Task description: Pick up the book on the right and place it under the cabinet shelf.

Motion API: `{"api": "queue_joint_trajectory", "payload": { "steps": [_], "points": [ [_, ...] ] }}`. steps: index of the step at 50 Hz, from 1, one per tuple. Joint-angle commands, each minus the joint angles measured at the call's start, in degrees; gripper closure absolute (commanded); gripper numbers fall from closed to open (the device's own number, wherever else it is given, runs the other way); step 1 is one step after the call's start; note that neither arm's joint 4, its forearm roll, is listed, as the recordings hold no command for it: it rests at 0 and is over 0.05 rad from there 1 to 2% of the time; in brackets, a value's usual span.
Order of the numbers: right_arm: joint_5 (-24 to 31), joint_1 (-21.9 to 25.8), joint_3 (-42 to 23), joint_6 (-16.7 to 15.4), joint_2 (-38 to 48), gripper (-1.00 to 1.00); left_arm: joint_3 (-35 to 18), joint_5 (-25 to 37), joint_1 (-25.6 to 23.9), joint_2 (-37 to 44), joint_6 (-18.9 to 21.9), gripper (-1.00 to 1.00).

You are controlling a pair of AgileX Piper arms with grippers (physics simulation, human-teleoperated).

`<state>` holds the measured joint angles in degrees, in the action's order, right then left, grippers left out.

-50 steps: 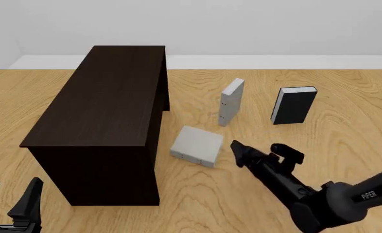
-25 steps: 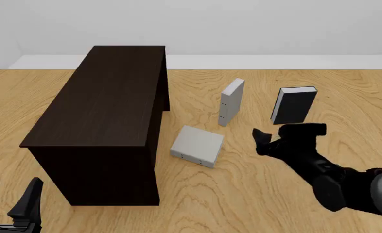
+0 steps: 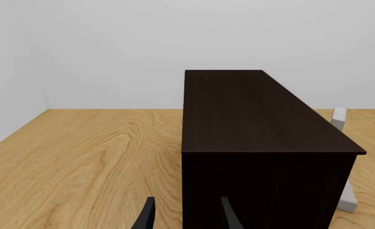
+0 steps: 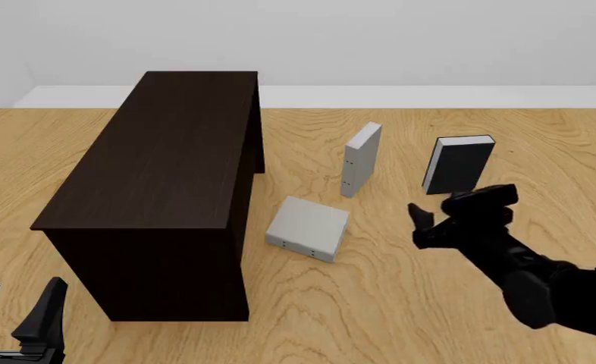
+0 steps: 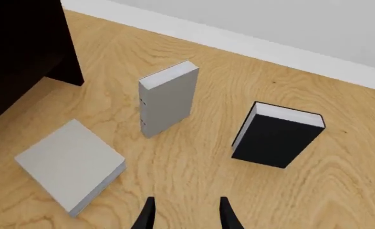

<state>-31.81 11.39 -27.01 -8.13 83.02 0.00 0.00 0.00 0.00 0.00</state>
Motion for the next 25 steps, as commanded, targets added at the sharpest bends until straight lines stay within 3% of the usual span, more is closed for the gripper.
{"api": "queue_joint_trajectory", "payload": {
  "steps": [1, 25],
  "points": [
    [-0.9, 1.0, -1.3, -3.0, 2.4, -1.0, 0.0, 0.0, 0.0, 0.0, 0.0, -1.0],
    [3.2, 4.9, -10.2, -6.1, 10.6, -1.0, 0.0, 0.0, 0.0, 0.0, 0.0, -1.0]
  ]
}}
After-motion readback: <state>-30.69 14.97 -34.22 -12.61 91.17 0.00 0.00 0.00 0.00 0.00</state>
